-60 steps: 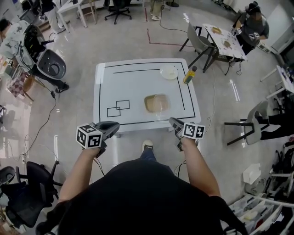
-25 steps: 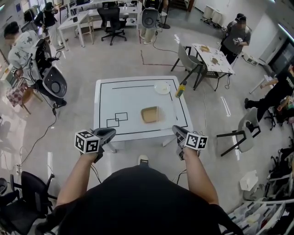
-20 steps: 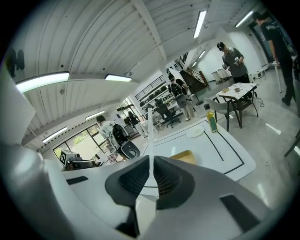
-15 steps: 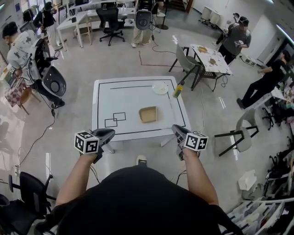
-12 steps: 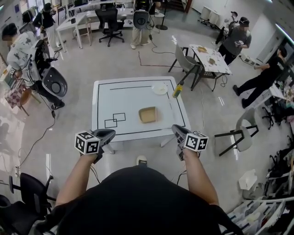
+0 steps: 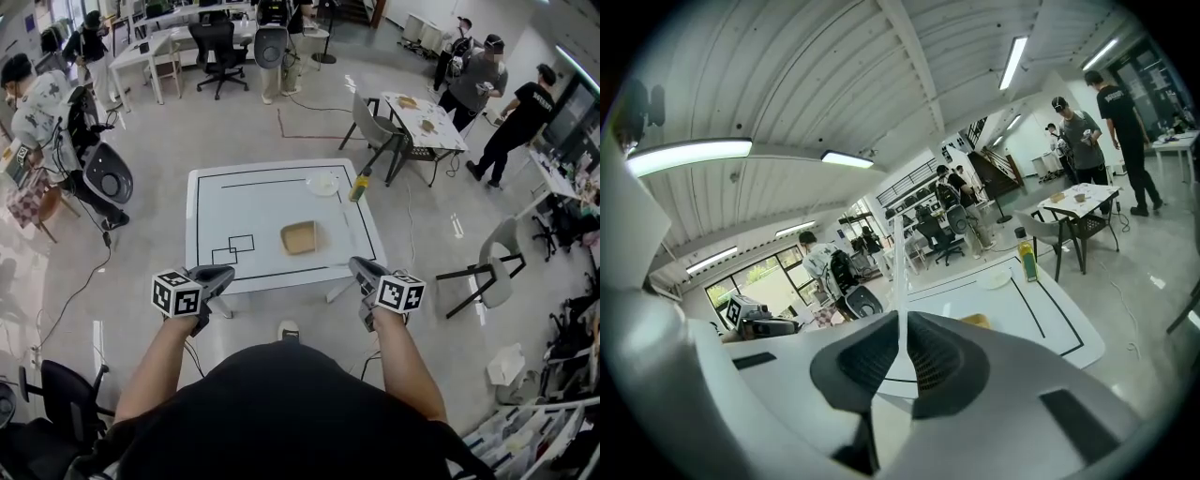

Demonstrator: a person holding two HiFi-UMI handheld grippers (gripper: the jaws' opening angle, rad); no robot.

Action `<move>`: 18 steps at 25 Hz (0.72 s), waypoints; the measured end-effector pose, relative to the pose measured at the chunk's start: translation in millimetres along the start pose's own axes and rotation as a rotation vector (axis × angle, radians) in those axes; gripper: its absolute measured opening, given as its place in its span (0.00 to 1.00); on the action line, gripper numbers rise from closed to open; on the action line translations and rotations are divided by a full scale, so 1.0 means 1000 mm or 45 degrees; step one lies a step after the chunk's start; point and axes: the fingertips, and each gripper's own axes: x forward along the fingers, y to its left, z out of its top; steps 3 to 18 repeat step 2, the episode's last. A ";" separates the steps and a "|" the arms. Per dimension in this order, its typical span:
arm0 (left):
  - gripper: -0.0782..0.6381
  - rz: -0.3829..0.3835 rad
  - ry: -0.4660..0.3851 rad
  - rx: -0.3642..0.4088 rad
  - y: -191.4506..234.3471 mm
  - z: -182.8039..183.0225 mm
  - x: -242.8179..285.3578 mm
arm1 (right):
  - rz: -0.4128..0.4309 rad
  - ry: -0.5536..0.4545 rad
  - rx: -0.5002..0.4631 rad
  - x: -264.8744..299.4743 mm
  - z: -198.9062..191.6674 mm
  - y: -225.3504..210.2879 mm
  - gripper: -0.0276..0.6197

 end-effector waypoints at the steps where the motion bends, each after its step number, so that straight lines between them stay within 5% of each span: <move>1: 0.14 -0.002 -0.007 -0.008 0.000 0.001 -0.001 | 0.001 -0.003 -0.001 -0.001 0.001 0.002 0.11; 18: 0.14 -0.004 -0.014 -0.015 0.001 0.001 -0.002 | 0.001 -0.006 -0.001 -0.002 0.002 0.003 0.11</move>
